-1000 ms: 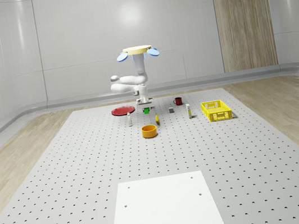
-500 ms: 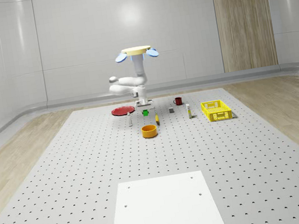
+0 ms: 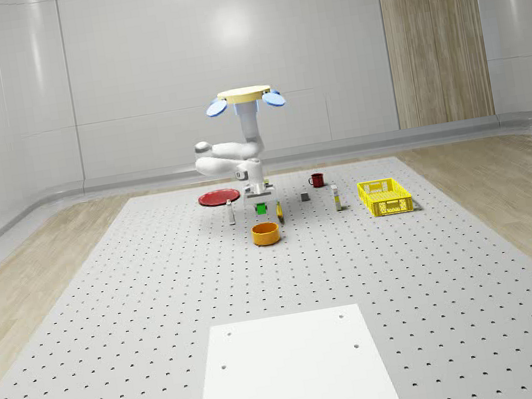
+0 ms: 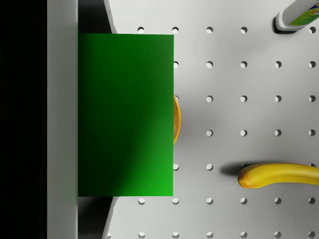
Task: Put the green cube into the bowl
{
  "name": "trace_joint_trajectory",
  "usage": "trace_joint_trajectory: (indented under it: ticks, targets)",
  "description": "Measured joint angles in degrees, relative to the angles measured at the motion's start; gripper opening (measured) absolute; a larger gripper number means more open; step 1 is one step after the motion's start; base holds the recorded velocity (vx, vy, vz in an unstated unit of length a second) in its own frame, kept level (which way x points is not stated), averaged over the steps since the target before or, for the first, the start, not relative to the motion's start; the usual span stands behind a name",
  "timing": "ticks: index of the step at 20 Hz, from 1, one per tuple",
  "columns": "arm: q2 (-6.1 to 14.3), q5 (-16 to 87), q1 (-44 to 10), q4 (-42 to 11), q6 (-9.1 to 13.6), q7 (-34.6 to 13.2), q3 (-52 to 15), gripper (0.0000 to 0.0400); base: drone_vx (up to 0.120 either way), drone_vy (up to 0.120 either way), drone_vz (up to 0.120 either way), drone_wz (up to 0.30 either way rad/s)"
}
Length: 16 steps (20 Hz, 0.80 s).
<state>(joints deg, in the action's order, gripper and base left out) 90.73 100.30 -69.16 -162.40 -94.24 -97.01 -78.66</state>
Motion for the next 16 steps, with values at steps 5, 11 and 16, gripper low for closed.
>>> trace_joint_trajectory:
  ticks: [5,11,16]
  targets:
    - [0.05,-0.02,-0.01,0.00,-0.05,-0.01,0.00,0.0250,0.096,0.000,-0.024,0.000]
    - [0.11,-0.04,-0.02,0.00,-0.10,-0.02,-0.01,0.0250,0.000,0.000,-0.113,0.000]
    - [0.15,-0.06,-0.03,0.01,-0.14,-0.02,-0.01,0.0250,-0.016,0.000,-0.120,0.000]
